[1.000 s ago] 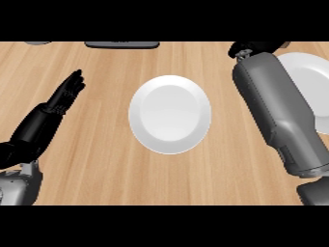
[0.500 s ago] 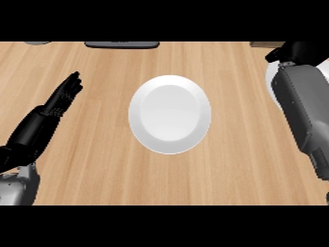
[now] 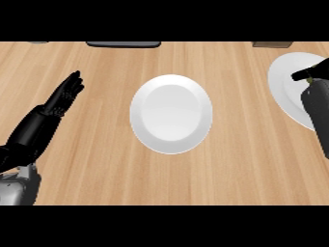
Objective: Pick the lemon from the plate and place it in the plate
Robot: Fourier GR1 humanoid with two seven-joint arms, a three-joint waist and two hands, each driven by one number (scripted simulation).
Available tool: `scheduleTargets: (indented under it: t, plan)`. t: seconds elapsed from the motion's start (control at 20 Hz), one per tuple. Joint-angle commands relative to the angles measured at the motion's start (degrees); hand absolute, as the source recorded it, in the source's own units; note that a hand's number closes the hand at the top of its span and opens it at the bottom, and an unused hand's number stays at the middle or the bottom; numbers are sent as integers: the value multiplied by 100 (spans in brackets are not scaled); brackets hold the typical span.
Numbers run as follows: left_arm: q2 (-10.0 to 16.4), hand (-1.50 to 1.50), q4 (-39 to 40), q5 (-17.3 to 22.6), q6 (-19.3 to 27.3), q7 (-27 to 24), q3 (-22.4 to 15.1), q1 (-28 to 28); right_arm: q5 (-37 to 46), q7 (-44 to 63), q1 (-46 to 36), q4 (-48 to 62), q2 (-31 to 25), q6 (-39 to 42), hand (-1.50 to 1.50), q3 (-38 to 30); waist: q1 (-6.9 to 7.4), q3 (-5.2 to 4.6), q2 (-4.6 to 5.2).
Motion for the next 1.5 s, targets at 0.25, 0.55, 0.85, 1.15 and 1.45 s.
scheduleTargets:
  t: [0.25,0.55,0.85,1.15,1.45]
  plan:
    - [-223,0,-142,-276,176,213,-249,-153,-620,-1228,492,712,-379,-1125,-150,-604,55,9,14]
    - [-133,0,-7,-187,61,-12,-62,-38,-897,-1892,432,551,-110,-1973,-150,-740,44,6,6]
    - [60,0,175,52,-138,-68,234,-140,-1677,-3041,280,-109,228,-2478,-150,-1048,-14,7,-28]
    - [-178,0,433,-252,180,-111,115,-105,-3531,-4520,489,-1427,764,-2142,-150,-1713,-287,5,-113]
    - [21,0,-32,-95,-70,-169,222,439,-4886,-5508,1678,-3133,1193,-1352,-150,-1882,-303,-8,-156]
